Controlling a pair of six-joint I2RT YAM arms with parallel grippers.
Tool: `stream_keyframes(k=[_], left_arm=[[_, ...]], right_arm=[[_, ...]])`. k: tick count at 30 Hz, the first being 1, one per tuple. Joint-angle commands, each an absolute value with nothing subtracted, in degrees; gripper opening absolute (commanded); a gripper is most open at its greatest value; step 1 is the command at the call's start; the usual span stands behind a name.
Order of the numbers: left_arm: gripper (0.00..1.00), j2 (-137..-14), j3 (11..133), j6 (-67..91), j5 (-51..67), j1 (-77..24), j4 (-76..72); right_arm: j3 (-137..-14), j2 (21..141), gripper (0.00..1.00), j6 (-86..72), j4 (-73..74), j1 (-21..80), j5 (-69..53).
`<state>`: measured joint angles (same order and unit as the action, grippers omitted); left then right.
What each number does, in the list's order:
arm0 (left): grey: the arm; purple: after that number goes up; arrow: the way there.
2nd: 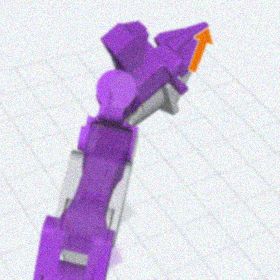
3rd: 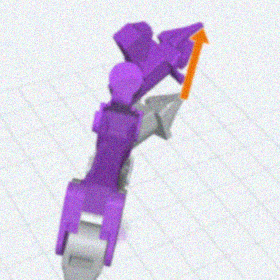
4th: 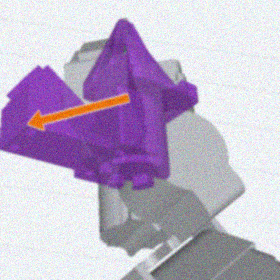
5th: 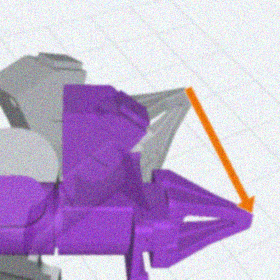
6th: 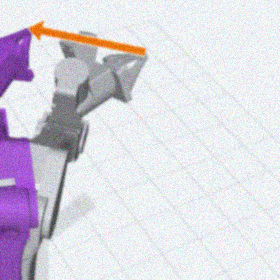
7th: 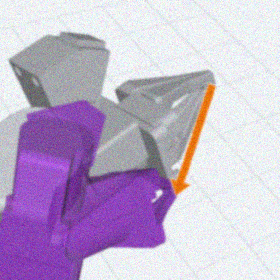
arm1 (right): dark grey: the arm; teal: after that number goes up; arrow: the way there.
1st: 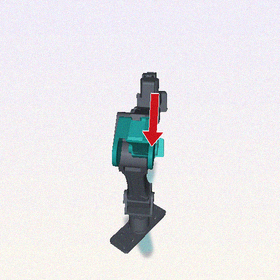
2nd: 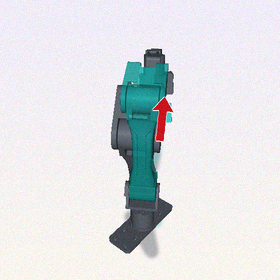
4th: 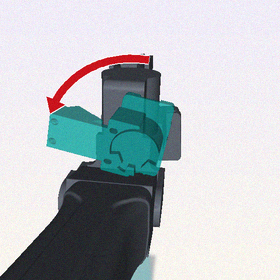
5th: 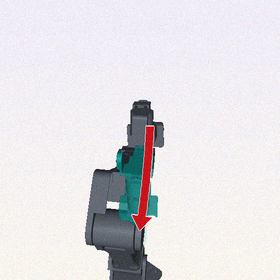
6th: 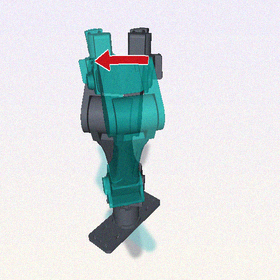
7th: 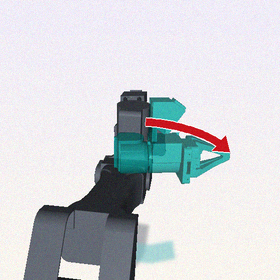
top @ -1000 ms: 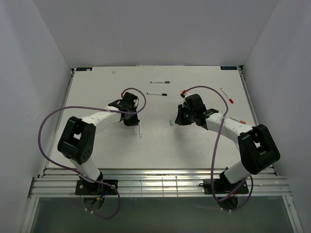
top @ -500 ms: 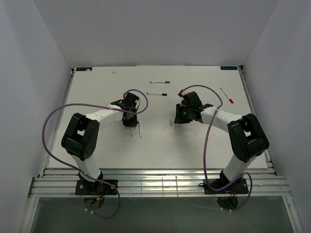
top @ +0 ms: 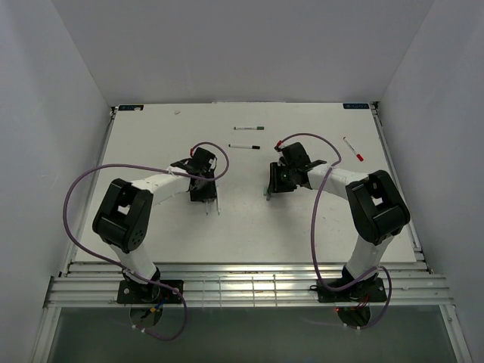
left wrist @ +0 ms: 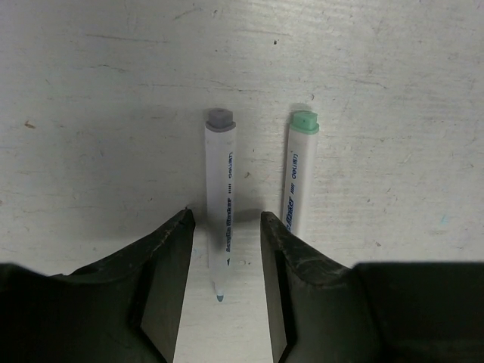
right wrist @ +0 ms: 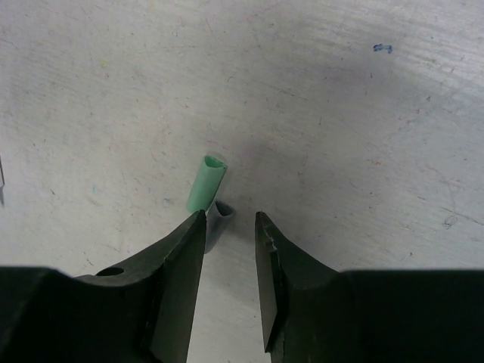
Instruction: Open the pen caps
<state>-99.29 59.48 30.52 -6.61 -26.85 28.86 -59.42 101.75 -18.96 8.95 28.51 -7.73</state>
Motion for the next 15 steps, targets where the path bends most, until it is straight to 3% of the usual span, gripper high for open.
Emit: stream_keyframes(k=[1, 9, 15], left_arm=[[0.54, -95.8, 58.1, 31.2, -6.9, -26.7, 28.4], [0.68, -88.3, 58.4, 32.3, -12.4, -26.7, 29.9], [0.79, -83.9, 64.3, 38.4, -20.7, -24.8, 40.4]], right_arm=[[-60.8, 101.3, 0.39, -19.0, 7.4, 28.3, -8.1], [-60.0, 96.9, 0.46, -17.6, 7.3, 28.1, -7.0], [-59.4, 92.3, 0.51, -16.8, 8.2, 28.1, -7.2]])
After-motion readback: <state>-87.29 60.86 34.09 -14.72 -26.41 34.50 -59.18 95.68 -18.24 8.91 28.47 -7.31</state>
